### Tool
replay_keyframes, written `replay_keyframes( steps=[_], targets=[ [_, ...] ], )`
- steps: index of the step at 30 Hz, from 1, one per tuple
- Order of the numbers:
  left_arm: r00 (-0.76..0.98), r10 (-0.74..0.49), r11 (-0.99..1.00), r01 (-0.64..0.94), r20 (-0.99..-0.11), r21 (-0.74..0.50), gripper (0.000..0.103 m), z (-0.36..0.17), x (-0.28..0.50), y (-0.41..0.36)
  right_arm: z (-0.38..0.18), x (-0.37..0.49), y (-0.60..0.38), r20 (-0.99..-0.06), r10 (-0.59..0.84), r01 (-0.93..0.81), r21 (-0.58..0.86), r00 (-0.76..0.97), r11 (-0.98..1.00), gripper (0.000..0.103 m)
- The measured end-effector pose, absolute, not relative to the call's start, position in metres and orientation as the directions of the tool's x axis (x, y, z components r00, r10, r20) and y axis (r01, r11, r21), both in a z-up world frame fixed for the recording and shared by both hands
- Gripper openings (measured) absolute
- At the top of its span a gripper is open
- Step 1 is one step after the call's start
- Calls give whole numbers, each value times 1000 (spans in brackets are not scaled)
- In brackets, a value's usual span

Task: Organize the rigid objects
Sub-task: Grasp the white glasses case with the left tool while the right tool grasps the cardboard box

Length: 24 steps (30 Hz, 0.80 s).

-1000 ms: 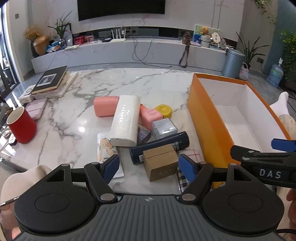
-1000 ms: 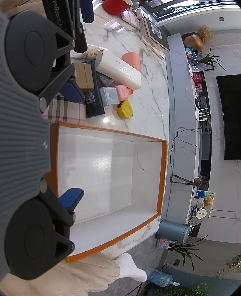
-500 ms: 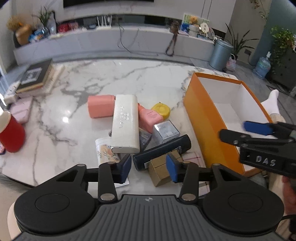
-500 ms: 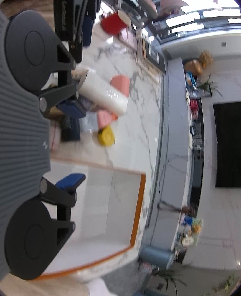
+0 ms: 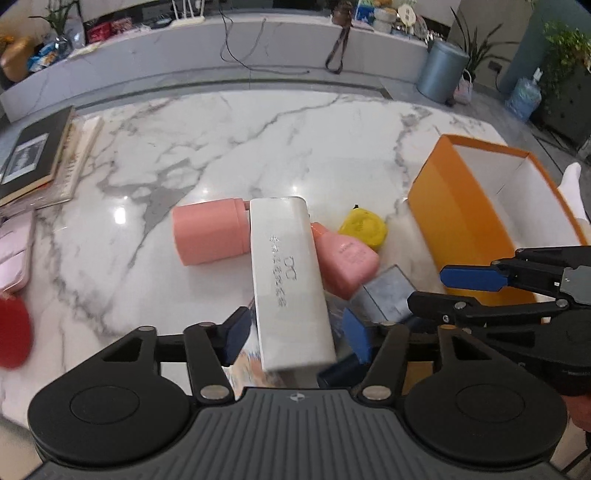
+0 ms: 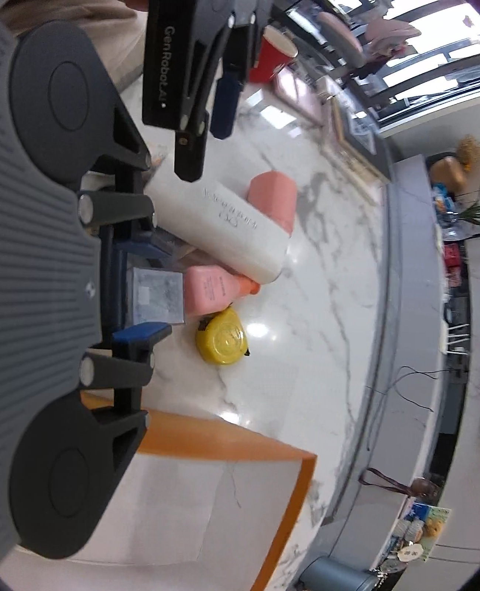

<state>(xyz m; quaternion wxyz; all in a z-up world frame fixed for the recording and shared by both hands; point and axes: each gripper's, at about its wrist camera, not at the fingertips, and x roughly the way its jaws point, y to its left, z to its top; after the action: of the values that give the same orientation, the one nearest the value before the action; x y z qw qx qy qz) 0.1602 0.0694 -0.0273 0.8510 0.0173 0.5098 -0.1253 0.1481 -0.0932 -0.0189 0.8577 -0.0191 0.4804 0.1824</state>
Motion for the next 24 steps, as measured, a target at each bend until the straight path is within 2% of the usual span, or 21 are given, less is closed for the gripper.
replay_keyframes(
  steps=[3, 15, 19, 24],
  targets=[
    [435, -178, 969, 234, -883, -80, 77, -40, 176, 68, -29, 162, -89, -850, 284, -344, 131, 444, 930, 39],
    [367, -155, 967, 248, -917, -64, 78, -74, 214, 53, -52, 191, -83, -891, 258, -386, 104, 373, 917, 39],
    [356, -144, 970, 236, -923, -61, 71, -82, 217, 48, -52, 192, -84, -897, 262, -404, 105, 355, 909, 39],
    [368, -153, 972, 223, -917, -73, 70, -76, 208, 53, -46, 189, -83, -899, 271, -456, 92, 343, 885, 35]
  ],
)
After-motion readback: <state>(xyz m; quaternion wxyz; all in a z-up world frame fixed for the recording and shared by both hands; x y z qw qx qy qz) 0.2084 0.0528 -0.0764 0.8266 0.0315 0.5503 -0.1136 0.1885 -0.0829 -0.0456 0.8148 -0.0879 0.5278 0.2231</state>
